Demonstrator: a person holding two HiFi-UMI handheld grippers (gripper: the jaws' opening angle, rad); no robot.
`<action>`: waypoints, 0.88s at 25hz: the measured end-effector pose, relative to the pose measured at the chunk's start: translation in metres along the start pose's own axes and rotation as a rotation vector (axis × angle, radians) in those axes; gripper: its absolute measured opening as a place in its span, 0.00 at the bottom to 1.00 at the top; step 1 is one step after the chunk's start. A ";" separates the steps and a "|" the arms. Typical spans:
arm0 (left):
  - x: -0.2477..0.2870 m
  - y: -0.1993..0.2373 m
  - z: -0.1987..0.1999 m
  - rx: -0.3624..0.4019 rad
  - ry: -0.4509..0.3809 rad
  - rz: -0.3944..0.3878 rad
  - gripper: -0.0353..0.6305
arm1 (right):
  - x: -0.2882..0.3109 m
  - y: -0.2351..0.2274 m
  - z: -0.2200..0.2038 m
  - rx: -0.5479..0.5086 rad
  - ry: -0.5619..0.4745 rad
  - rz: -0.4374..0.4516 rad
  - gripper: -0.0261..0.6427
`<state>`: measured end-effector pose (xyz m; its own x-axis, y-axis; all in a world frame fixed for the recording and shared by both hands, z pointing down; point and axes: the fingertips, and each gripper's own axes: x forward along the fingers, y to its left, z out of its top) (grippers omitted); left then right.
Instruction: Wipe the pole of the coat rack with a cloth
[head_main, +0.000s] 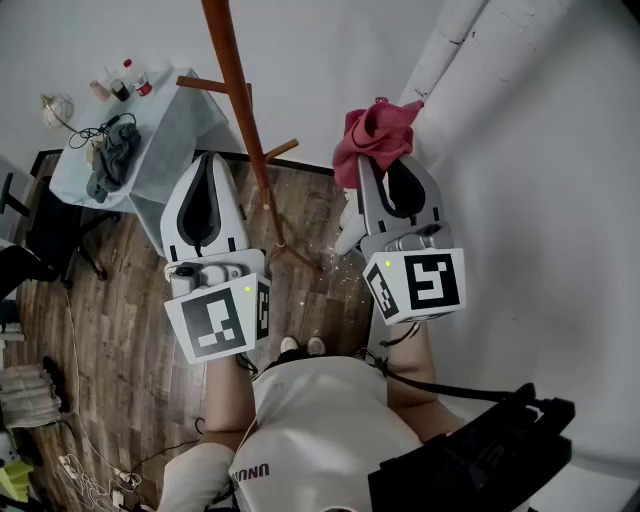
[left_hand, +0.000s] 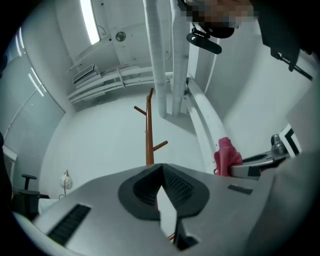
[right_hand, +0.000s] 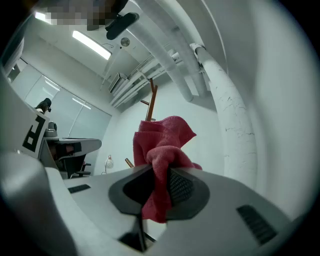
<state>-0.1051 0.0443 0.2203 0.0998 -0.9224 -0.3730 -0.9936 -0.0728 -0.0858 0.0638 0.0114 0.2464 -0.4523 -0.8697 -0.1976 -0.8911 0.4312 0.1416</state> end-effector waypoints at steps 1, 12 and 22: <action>0.000 0.001 0.000 0.000 0.001 0.003 0.07 | 0.001 0.000 0.000 0.002 -0.001 0.002 0.14; -0.003 0.005 -0.001 -0.011 0.007 0.017 0.07 | 0.001 0.001 -0.002 0.015 0.000 0.009 0.14; -0.009 -0.006 -0.006 -0.042 0.025 0.009 0.07 | -0.004 0.004 -0.005 0.028 -0.016 0.046 0.14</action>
<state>-0.1004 0.0504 0.2296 0.0900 -0.9324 -0.3501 -0.9959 -0.0798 -0.0434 0.0626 0.0157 0.2527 -0.4934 -0.8447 -0.2074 -0.8698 0.4778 0.1235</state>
